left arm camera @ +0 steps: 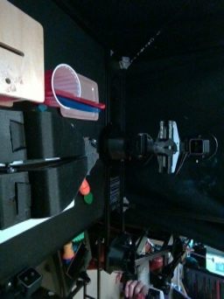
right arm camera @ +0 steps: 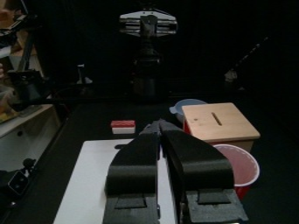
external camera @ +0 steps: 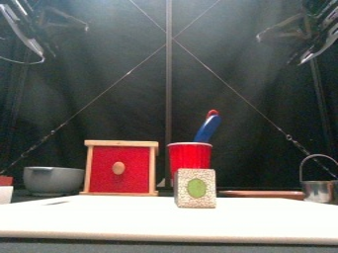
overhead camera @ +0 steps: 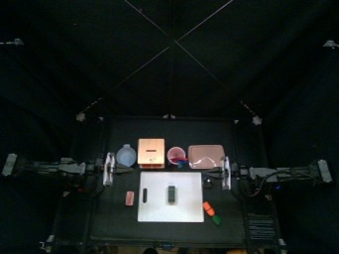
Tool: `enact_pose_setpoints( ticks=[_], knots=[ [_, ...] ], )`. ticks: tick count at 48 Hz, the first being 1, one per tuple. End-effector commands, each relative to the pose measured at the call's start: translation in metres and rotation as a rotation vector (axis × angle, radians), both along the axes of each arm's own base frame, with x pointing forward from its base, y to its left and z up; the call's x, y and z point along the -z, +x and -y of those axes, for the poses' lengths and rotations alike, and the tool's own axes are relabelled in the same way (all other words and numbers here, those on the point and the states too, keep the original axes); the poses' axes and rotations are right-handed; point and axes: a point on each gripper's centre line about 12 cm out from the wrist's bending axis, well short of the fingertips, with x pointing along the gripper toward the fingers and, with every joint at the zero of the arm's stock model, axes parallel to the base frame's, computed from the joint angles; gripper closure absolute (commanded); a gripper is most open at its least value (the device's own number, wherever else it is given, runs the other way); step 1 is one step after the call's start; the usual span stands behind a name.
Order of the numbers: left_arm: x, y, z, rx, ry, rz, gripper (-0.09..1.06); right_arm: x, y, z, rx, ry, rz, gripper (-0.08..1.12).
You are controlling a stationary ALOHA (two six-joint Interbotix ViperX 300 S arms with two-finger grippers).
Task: Cut the sushi into 4 pieces with the knife
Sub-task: Pick up the knife at its handle with right hand
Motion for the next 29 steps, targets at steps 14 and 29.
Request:
enact_pose_setpoints(
  ticks=[14,29],
  knots=[
    [0.005,0.056,0.000,-0.001,0.011,0.006,0.98,-0.048,0.070,0.040,0.153,0.183,-0.233,0.97],
    [0.031,0.080,0.003,0.011,0.004,-0.090,0.98,-0.041,0.116,0.066,0.206,0.118,-0.725,0.31]
  ],
)
